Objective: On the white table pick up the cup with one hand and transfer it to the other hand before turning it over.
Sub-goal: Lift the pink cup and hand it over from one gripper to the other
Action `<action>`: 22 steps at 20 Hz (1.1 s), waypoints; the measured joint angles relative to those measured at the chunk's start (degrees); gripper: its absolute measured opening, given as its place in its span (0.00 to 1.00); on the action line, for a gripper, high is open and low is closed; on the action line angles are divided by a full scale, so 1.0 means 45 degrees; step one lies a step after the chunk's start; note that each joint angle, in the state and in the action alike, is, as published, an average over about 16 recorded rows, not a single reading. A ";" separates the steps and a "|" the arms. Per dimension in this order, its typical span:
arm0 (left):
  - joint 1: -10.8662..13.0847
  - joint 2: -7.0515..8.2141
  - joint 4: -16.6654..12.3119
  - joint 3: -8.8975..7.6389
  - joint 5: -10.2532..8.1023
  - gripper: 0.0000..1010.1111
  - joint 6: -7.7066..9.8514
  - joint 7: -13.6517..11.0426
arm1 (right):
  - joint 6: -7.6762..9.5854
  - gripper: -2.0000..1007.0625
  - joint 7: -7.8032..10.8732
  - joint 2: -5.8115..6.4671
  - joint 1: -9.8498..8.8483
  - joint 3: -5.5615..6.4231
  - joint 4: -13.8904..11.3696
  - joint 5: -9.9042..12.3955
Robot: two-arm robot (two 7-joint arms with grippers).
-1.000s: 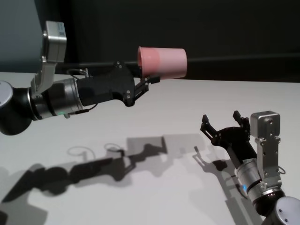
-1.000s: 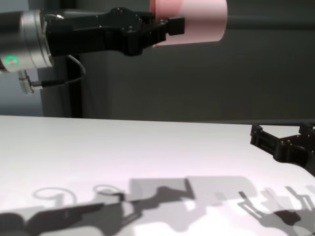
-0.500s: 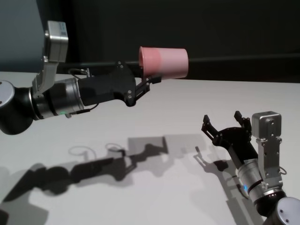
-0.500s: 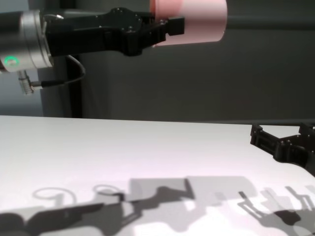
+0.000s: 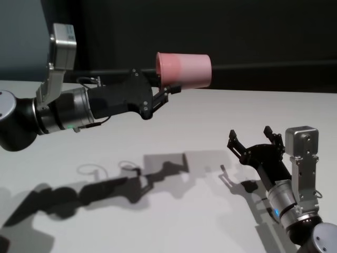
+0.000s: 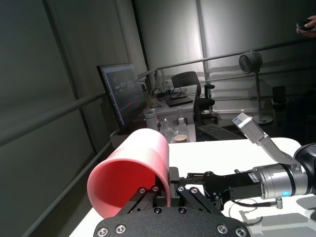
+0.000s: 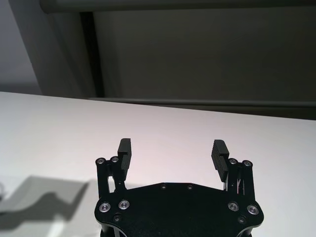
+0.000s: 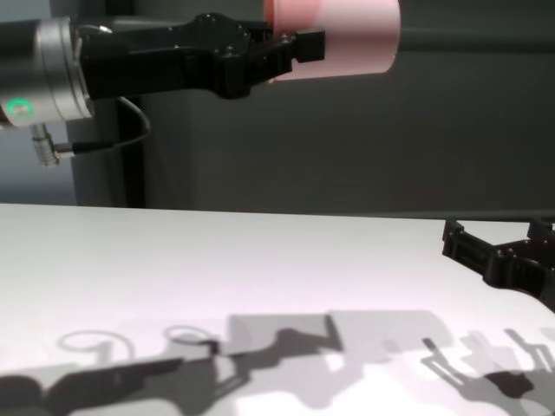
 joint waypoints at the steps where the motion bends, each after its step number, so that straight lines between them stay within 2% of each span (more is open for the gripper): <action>1: 0.0001 0.0000 -0.0001 -0.0001 0.0000 0.05 0.0000 0.0000 | -0.0001 0.99 0.0039 -0.0029 -0.0050 0.0075 -0.0021 0.0062; 6: 0.0002 0.0000 -0.0005 -0.0004 0.0001 0.05 0.0000 0.0000 | 0.0015 0.99 0.0364 -0.0226 -0.0332 0.0598 -0.0152 0.0605; 11: 0.0003 0.0001 -0.0006 -0.0005 0.0001 0.05 0.0000 0.0000 | 0.0166 0.99 0.0911 -0.0520 -0.0569 0.1318 -0.0304 0.1659; 16: 0.0003 0.0001 -0.0007 -0.0005 0.0001 0.05 0.0000 0.0000 | 0.0488 0.99 0.1626 -0.0811 -0.0603 0.1999 -0.0421 0.3154; 22: 0.0003 0.0001 -0.0007 -0.0006 0.0000 0.05 0.0000 -0.0001 | 0.1213 0.99 0.2735 -0.1189 -0.0439 0.2699 -0.0482 0.5643</action>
